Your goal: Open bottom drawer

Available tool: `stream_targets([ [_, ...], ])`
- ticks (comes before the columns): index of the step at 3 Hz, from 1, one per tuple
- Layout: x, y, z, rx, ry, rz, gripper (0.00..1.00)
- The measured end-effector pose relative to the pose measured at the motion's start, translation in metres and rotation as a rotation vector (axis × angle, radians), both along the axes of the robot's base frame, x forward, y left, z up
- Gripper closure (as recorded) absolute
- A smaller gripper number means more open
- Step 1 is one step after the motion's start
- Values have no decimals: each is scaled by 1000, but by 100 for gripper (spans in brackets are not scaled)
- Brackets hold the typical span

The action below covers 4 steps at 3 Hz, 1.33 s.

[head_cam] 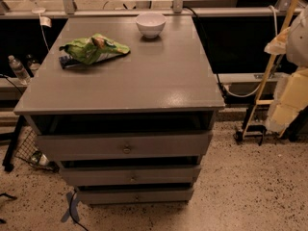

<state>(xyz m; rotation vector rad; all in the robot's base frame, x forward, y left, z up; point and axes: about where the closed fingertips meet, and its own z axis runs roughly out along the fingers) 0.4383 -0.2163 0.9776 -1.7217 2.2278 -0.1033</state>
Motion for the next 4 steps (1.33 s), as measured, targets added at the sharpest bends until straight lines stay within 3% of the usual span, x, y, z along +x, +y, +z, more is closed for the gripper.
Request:
stream_targets([
  [1, 0, 0, 0, 0, 0, 0, 0],
  [2, -12, 7, -33, 35, 39, 25, 0],
  [4, -54, 38, -168, 198, 198, 67, 0],
])
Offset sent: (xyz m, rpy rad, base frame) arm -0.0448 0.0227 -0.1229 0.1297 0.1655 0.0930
